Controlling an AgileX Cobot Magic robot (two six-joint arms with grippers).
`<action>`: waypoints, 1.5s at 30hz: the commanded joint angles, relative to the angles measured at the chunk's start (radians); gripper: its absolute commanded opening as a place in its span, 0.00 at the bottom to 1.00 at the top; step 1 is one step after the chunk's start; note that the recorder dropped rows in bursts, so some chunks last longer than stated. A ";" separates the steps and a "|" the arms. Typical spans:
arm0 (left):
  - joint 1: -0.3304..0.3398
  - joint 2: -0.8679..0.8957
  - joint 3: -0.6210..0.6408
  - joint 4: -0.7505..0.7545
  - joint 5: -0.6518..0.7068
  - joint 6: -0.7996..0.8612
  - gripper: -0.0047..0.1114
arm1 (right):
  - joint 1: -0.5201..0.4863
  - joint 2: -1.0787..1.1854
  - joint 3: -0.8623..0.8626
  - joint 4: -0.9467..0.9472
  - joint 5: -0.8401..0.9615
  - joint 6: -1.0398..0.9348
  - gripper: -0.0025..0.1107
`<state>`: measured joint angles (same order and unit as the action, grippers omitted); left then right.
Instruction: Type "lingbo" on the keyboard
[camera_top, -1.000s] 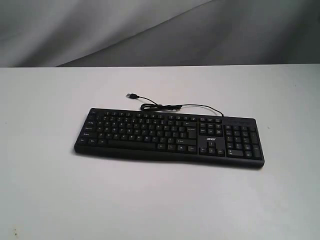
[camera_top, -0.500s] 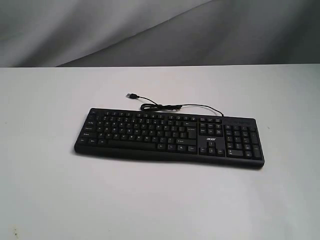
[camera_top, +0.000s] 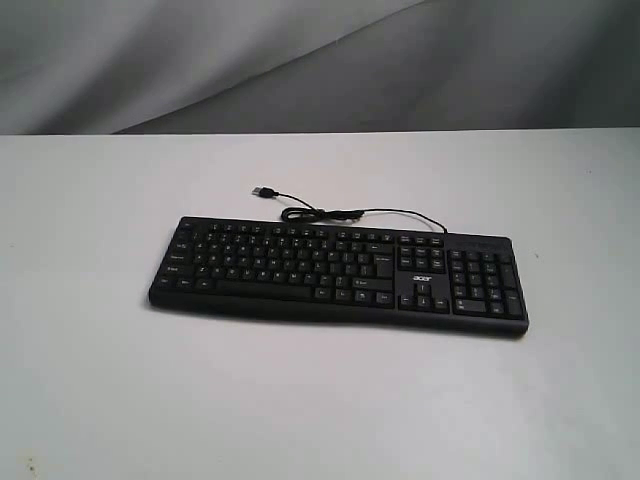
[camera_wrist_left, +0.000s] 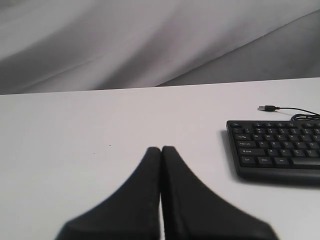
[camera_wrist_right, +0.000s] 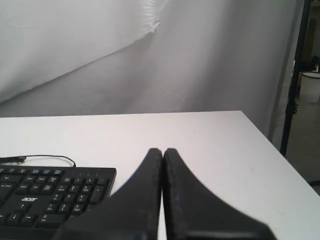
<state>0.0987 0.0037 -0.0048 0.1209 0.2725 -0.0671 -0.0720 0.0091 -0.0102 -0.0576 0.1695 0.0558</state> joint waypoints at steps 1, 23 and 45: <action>0.001 -0.004 0.005 -0.004 -0.005 -0.002 0.04 | -0.009 -0.009 0.010 -0.011 0.066 -0.001 0.02; 0.001 -0.004 0.005 -0.004 -0.005 -0.002 0.04 | -0.009 -0.009 0.010 -0.009 0.172 0.001 0.02; 0.001 -0.004 0.005 -0.004 -0.005 -0.002 0.04 | -0.009 -0.009 0.010 -0.009 0.172 0.001 0.02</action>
